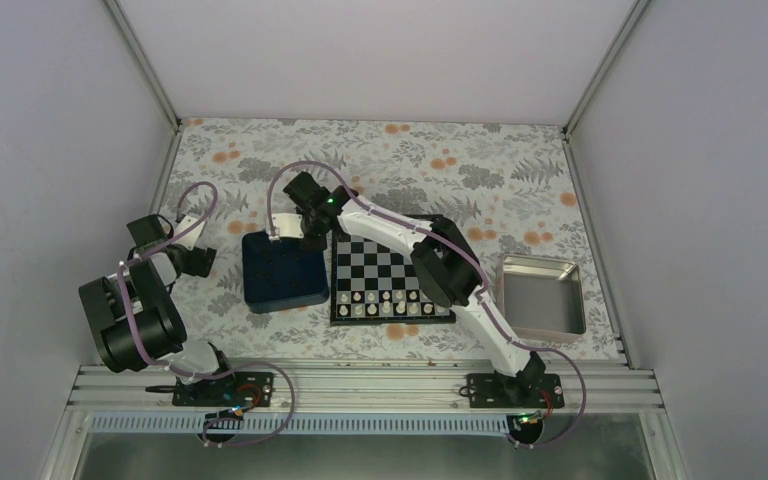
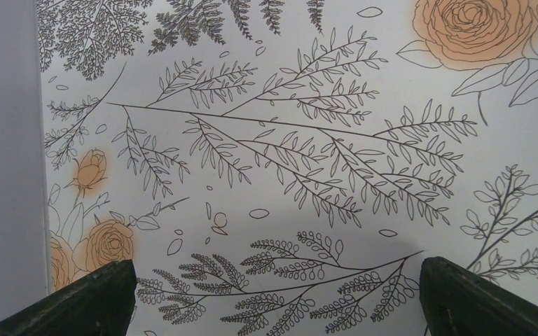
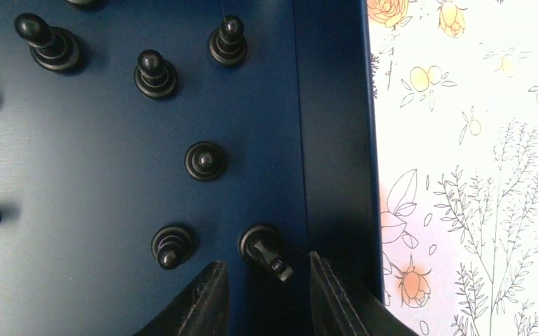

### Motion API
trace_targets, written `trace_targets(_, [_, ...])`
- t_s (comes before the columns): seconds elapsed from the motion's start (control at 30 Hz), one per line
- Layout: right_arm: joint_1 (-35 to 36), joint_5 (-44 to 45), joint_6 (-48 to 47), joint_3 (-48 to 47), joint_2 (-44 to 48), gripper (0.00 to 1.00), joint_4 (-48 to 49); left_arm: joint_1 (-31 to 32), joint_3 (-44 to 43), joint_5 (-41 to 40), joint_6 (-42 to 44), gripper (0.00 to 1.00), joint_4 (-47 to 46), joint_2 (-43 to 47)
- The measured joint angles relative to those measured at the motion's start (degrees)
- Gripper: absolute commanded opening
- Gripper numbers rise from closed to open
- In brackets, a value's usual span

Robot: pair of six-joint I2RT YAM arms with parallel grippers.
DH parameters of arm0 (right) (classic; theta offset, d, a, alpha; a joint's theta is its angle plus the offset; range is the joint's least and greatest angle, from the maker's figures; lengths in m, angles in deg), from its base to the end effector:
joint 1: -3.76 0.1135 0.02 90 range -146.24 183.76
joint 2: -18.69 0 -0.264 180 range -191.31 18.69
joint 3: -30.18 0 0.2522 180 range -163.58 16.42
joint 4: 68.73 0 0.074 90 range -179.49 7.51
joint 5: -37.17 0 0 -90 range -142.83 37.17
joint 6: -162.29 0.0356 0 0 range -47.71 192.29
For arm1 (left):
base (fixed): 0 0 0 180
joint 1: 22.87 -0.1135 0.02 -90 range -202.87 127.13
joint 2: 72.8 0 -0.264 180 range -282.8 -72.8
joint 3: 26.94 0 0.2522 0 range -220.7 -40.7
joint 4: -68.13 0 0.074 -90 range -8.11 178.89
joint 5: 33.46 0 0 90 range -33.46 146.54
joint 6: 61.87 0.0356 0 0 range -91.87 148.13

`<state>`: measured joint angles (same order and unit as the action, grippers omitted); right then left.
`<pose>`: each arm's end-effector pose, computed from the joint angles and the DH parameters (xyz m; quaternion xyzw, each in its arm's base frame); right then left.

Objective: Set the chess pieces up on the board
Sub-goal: Pick up the chess piece from the storage box.

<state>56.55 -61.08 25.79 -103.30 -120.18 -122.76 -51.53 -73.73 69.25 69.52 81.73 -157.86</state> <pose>0.3137 0.4216 0.1694 -0.7455 0.6085 0.0837 0.2588 0.2340 0.1190 0.1348 0.1401 0.9295 0.1006 0.3259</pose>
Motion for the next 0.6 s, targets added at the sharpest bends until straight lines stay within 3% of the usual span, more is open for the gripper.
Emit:
trace_targets(0.5, [0.00,0.09,-0.52,0.09,-2.10,0.35,1.79,-0.04,0.07,0.11,0.04,1.00,-0.11,0.00])
trace_targets(0.6, [0.00,0.17,-0.61,0.07,-2.25,0.31,2.03,-0.11,0.07,0.26,0.11,1.00,-0.11,-0.02])
